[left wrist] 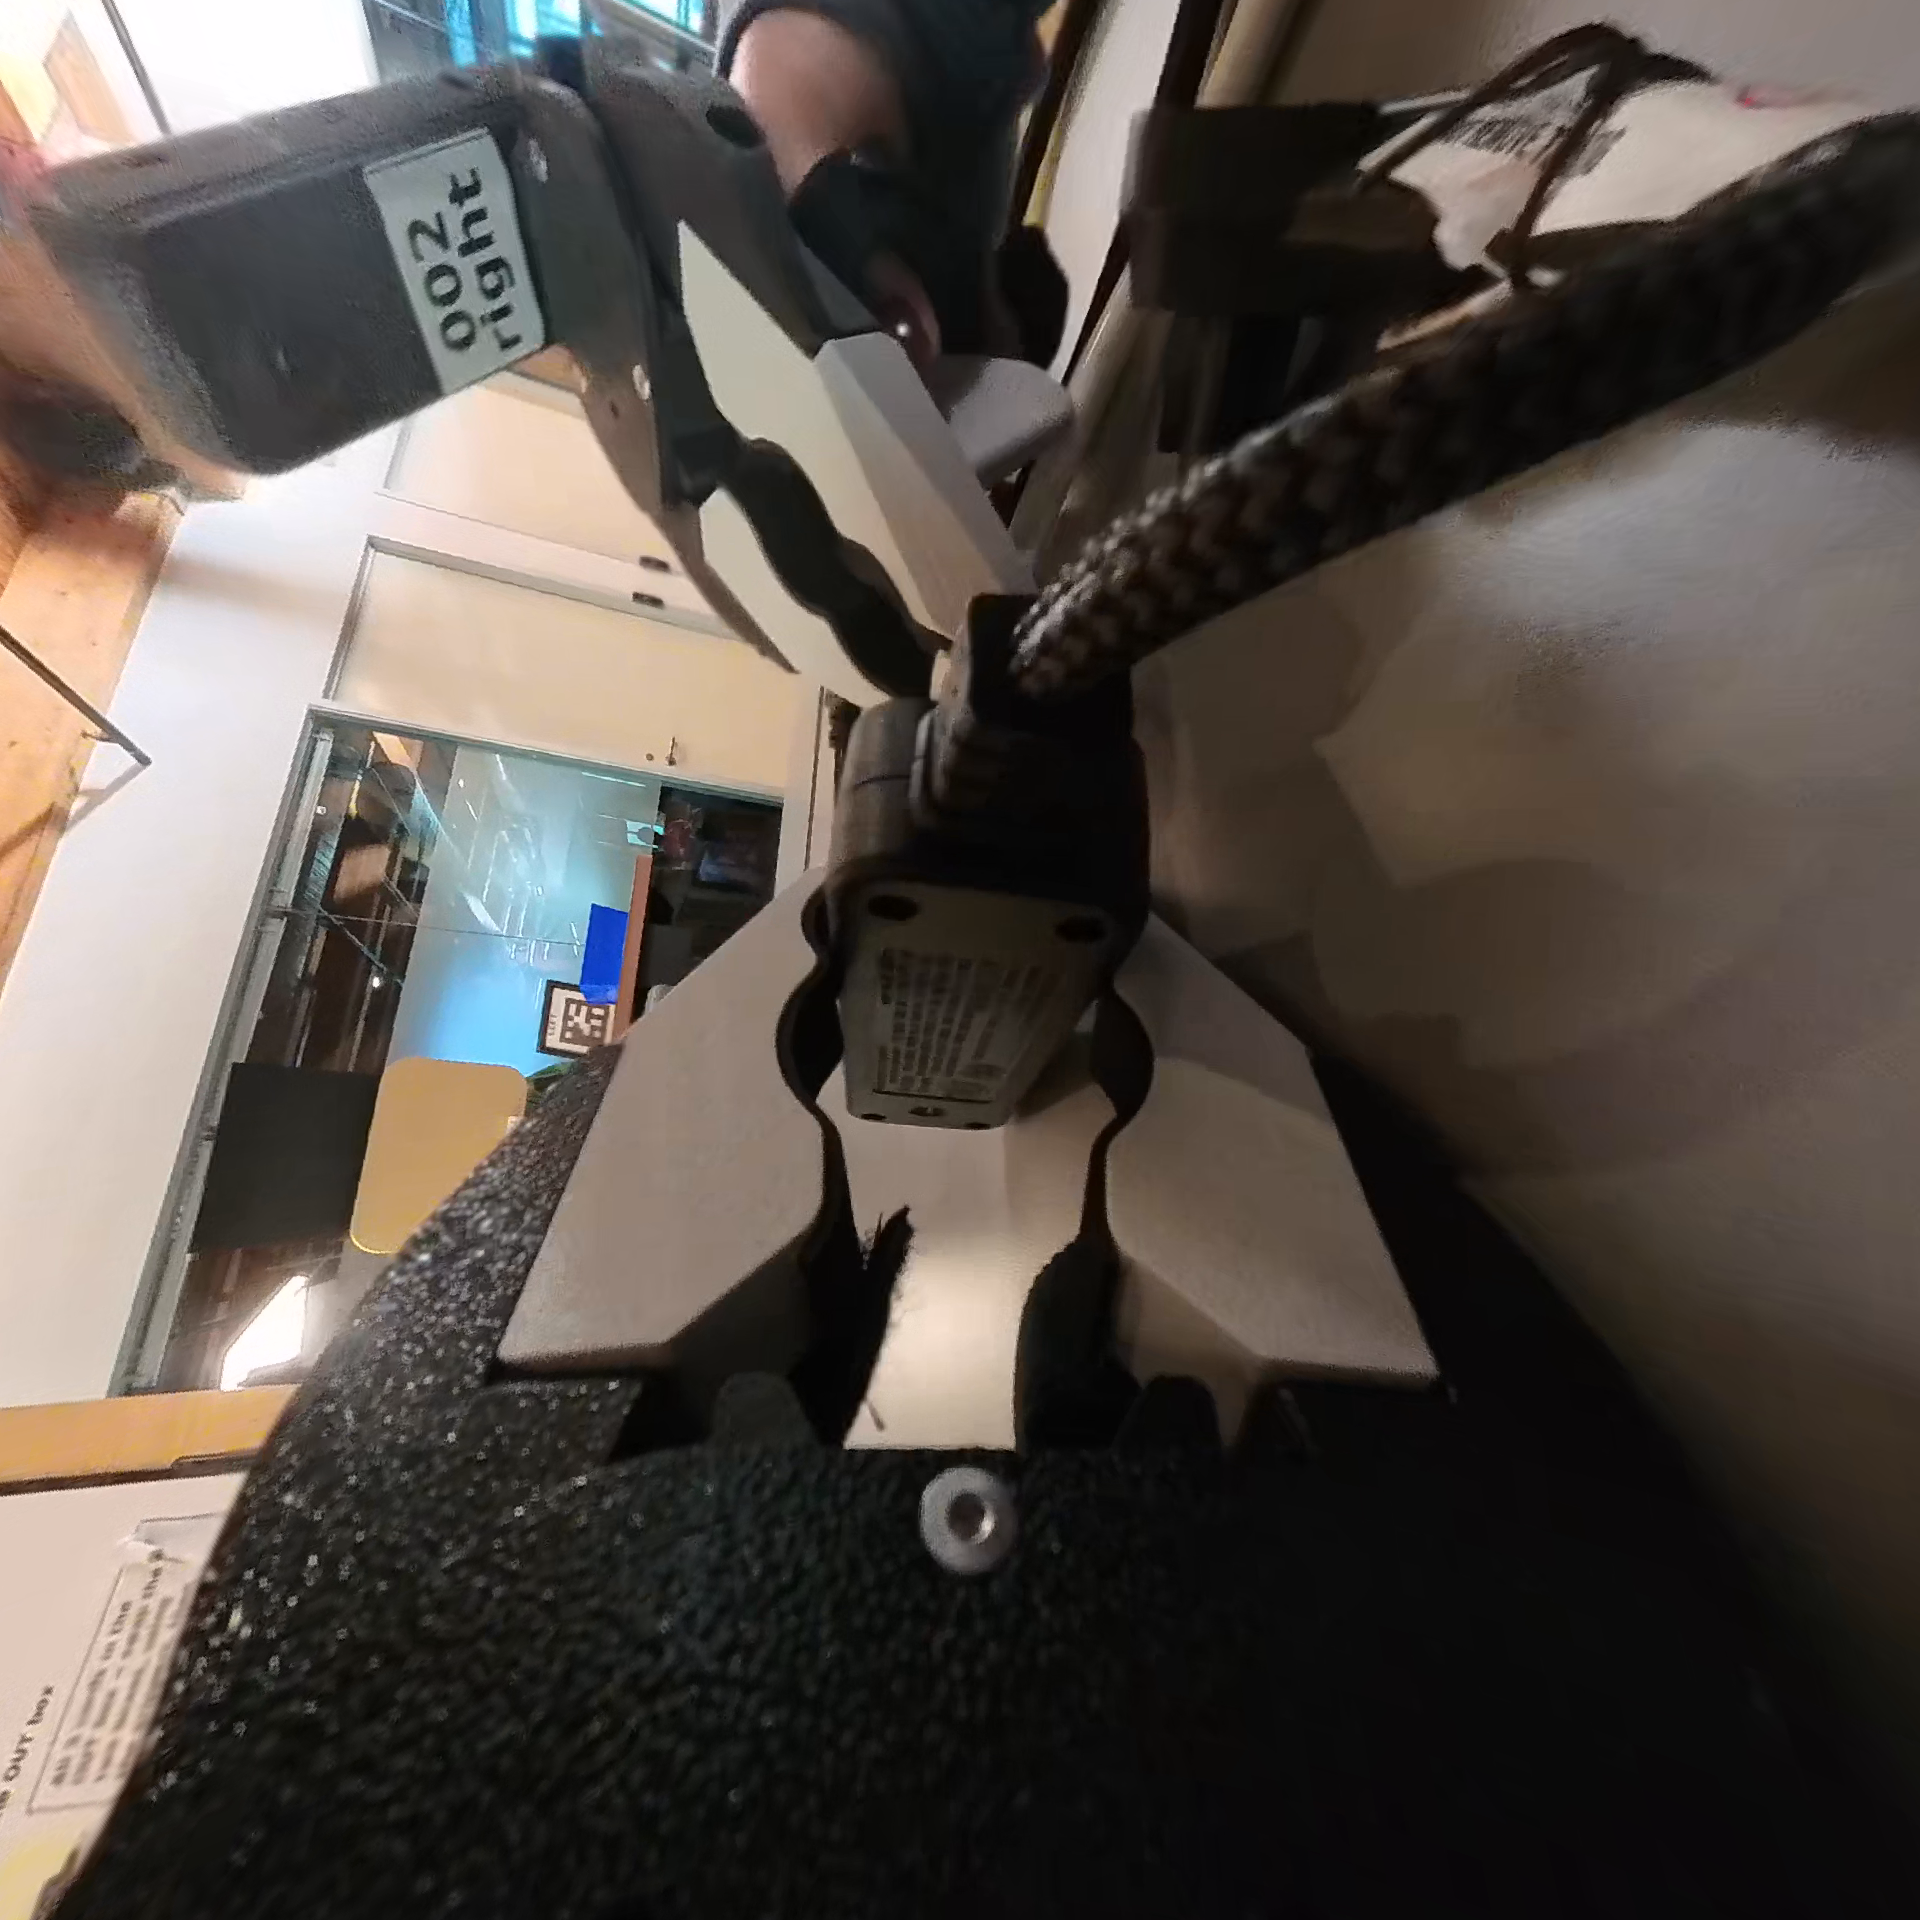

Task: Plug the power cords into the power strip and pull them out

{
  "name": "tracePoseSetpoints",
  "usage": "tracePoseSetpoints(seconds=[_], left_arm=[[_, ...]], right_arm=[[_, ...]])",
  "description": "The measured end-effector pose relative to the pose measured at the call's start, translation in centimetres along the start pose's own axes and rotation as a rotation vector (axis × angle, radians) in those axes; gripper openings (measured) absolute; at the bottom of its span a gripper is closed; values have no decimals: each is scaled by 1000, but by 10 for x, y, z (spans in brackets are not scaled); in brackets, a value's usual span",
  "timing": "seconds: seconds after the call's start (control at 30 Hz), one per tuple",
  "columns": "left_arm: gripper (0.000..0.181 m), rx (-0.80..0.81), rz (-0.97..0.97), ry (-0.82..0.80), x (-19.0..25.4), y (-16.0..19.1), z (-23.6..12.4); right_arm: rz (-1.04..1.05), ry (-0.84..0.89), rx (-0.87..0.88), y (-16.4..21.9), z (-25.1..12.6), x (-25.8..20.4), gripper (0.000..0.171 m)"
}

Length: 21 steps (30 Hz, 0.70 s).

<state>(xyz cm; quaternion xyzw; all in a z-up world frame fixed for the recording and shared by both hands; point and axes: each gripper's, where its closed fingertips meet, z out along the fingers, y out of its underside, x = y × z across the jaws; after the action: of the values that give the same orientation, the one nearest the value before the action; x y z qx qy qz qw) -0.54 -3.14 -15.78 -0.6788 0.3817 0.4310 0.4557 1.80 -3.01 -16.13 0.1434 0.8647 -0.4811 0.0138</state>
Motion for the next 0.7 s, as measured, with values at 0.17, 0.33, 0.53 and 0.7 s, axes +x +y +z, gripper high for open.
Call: tracePoseSetpoints(seconds=[0.17, 0.33, 0.53, 0.7], left_arm=[[46, 44, -161, 37, -4, -1, 0], [47, 49, -138, 33, -3, -2, 0], [58, 52, -125, 17, -7, -1, -2], [65, 54, -46, -14, -8, -2, -4]], right_arm=[[-52, 204, 72, -10, -12, 10, 45], [-259, 469, 166, -19, -27, 7, 69], [-355, 776, 384, -47, -71, 12, 86], [-312, 1038, 683, -59, -134, 21, 80]])
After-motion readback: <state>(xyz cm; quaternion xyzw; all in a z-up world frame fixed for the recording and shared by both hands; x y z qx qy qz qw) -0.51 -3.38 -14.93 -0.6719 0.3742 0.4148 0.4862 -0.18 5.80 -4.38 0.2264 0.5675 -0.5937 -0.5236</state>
